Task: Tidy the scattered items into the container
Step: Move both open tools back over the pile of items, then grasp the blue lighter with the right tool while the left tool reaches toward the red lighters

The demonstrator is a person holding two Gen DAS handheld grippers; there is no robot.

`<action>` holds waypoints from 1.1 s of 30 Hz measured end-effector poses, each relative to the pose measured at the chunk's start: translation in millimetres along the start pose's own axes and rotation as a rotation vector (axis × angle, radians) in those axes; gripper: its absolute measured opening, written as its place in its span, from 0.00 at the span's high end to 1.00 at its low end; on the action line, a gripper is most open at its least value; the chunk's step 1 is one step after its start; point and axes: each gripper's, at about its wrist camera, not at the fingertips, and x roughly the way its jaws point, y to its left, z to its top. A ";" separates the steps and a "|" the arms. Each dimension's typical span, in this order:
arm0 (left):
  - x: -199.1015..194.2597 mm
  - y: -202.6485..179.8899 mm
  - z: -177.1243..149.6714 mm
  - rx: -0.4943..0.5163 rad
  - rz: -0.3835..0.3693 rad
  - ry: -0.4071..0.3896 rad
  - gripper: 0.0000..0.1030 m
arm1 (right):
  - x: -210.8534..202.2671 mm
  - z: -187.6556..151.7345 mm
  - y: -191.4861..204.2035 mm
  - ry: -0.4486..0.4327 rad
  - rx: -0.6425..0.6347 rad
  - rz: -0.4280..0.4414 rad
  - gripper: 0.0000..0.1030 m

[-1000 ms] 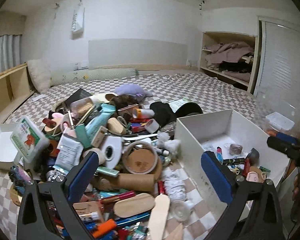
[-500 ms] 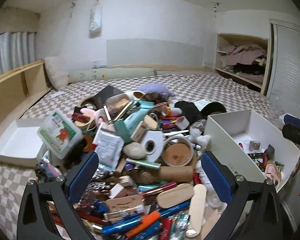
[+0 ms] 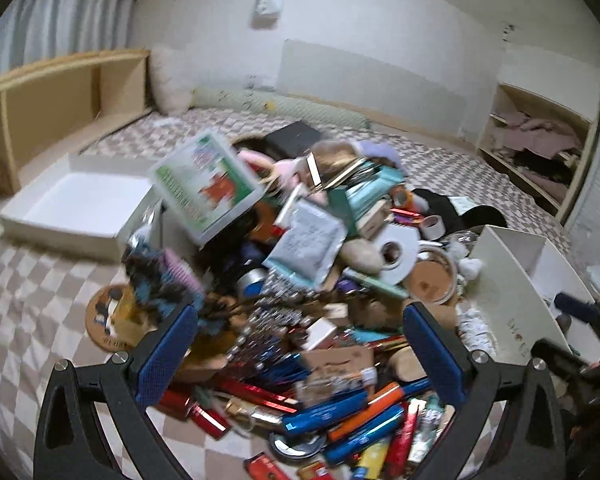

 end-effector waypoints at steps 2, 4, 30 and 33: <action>5.9 11.6 -5.9 -0.041 0.002 0.024 0.00 | 13.9 -5.7 5.9 0.040 -0.013 -0.016 0.00; 11.4 19.9 -11.8 -0.067 0.010 0.038 0.00 | 26.0 -10.3 11.0 0.070 -0.031 -0.043 0.00; 23.8 81.2 -39.5 -0.368 -0.037 0.045 0.00 | 90.5 -41.5 104.1 0.121 0.067 0.258 0.17; 23.6 85.1 -41.0 -0.392 -0.055 0.047 0.00 | 98.7 -46.1 113.4 0.138 0.078 0.257 0.17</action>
